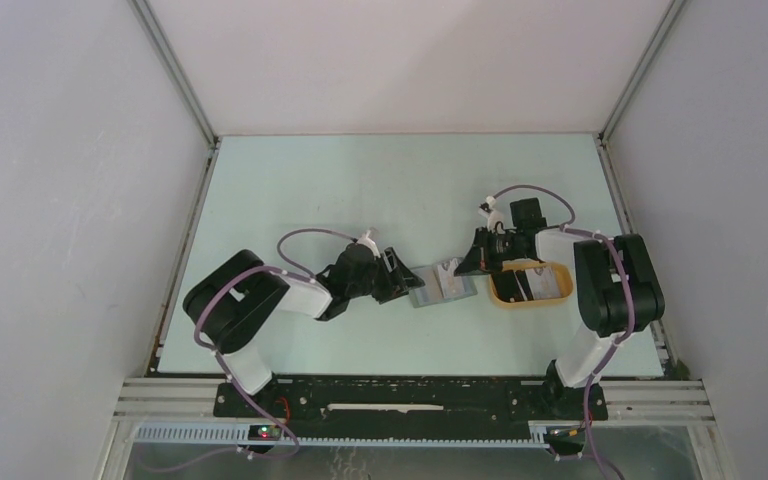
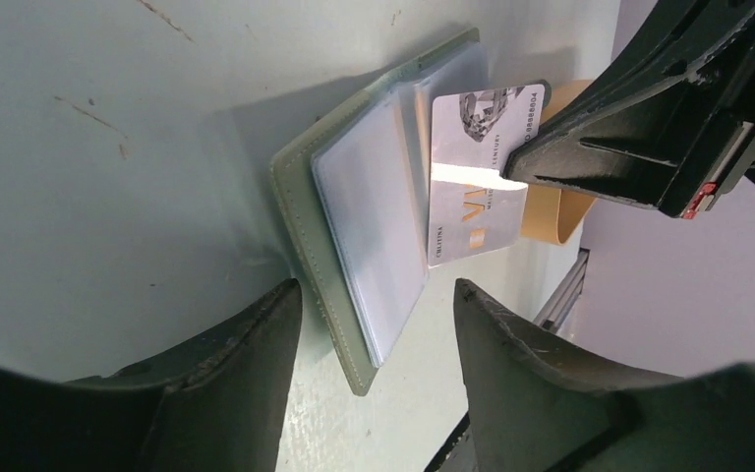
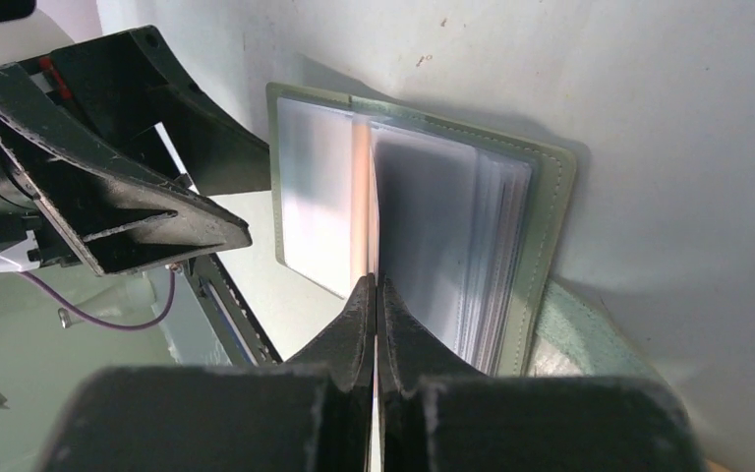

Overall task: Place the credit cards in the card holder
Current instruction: Insert the credit card into the card holder.

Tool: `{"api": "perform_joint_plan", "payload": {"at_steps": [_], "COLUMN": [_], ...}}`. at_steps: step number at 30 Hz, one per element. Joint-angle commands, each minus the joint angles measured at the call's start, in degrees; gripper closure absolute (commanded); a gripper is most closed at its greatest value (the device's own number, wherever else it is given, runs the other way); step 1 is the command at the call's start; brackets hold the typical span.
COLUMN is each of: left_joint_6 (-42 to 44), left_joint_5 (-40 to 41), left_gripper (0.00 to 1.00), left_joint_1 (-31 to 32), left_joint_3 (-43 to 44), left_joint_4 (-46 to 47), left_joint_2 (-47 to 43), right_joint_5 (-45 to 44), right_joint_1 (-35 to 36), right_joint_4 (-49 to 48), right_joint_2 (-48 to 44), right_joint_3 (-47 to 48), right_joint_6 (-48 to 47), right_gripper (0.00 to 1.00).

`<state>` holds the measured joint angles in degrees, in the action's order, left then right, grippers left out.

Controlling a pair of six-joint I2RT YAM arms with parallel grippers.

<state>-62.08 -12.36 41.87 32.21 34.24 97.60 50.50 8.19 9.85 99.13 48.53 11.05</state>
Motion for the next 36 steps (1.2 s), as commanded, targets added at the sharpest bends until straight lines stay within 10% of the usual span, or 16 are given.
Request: {"api": "perform_joint_plan", "payload": {"at_steps": [1, 9, 36], "left_joint_6": [-1.33, -2.67, -2.64], "left_joint_5": [-1.47, -2.73, -4.26], "left_gripper": [0.38, 0.59, 0.79], "left_joint_1": [-0.55, -0.92, -1.39], "left_joint_3": [0.88, 1.24, 1.92], "left_joint_4": [-2.63, -2.05, -1.86], "left_joint_2": [2.59, 5.43, 7.48], "right_joint_5": [-1.48, -0.09, 5.56], "right_joint_1": [0.15, -0.51, -1.26], "right_joint_4": [-0.65, -2.09, -6.27], "right_joint_2": [0.84, 3.13, 7.0], "right_joint_3": [2.5, 2.77, 2.79], "right_joint_6": [1.38, 3.37, 9.5], "right_gripper": [1.0, 1.0, 1.0]}}
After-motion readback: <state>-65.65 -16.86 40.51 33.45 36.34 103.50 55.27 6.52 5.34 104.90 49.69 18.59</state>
